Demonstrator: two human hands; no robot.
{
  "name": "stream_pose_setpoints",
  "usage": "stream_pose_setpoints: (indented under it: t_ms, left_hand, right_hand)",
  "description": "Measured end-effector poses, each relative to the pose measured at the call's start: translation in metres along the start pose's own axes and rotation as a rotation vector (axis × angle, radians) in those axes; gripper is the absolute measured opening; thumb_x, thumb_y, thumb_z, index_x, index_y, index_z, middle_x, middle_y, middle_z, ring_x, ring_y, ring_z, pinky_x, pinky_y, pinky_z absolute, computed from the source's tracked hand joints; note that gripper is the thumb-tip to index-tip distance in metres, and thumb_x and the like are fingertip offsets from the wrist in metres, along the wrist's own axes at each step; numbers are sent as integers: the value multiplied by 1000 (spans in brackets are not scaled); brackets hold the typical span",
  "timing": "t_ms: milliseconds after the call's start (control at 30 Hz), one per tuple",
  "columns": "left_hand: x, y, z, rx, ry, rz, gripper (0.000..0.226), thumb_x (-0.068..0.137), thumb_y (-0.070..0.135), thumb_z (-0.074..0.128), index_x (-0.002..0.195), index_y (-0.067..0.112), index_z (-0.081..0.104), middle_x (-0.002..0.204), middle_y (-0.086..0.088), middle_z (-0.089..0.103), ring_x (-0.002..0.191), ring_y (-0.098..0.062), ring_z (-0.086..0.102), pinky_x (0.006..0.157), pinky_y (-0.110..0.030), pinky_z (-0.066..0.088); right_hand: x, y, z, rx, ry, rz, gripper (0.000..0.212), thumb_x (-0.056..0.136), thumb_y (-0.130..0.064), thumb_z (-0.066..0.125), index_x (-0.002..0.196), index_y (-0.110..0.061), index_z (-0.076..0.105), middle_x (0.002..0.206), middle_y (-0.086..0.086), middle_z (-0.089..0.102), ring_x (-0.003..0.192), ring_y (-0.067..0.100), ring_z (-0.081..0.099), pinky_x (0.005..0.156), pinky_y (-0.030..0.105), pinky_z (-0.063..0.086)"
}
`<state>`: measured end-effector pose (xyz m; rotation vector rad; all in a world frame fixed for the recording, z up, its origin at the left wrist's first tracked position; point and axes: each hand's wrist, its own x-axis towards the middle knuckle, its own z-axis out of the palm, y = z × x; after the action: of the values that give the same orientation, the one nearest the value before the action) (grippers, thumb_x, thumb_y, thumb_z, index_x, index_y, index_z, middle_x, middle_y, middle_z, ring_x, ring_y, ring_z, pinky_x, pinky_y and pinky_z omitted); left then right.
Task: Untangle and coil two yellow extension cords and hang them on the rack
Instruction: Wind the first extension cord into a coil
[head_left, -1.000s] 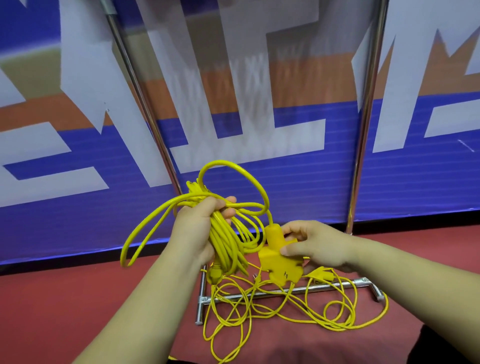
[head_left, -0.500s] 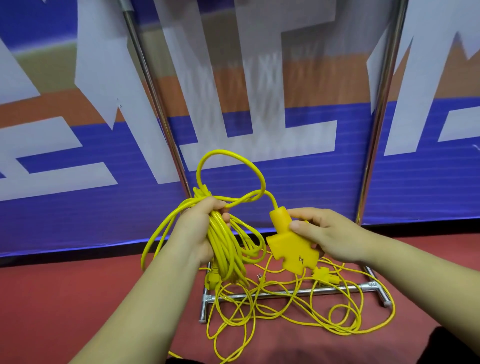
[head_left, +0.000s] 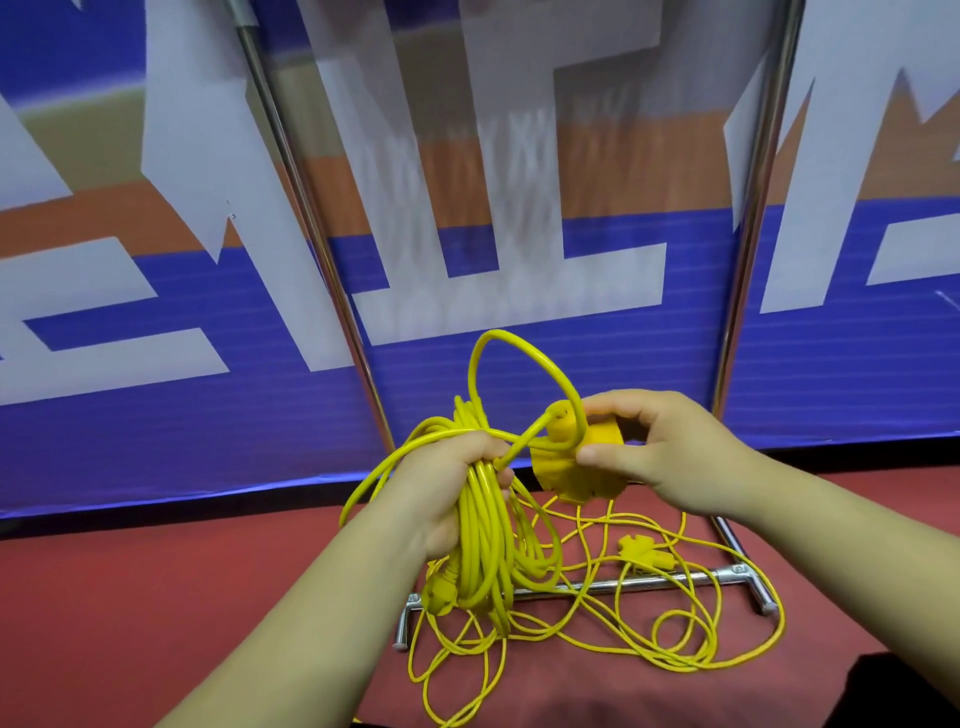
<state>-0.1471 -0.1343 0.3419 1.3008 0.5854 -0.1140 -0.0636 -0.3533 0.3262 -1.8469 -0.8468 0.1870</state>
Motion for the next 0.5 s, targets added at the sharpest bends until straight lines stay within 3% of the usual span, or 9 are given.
stream_pose_setpoints:
  t_ms: [233,400,500]
  left_hand:
    - [-6,-1,15,-94,-85,-1,13,89,10,65,77,4,70,64,-9,63,55,-16,64,59,-31,52]
    - [-10,-1,20,-150,-149,83,26,91,12,63,70,15,78,67,-8,64,59,-16,65,65,-33,51]
    - [-14,-1,25,-167,-186,122,17,79,13,66,71,18,80,69,-6,67,61,-14,66,68,-34,51]
  right_hand:
    - [-1,4,2,196,120,43,31,78,-14,83,107,-20,74,96,3,77,90,25,74,85,53,59]
    - [-4,3,3,283,143,73,31,81,-14,80,110,-16,72,101,5,77,93,26,74,84,53,59]
    - [-4,4,3,300,176,102,28,81,-16,81,108,-19,73,100,3,77,90,27,75,82,52,60]
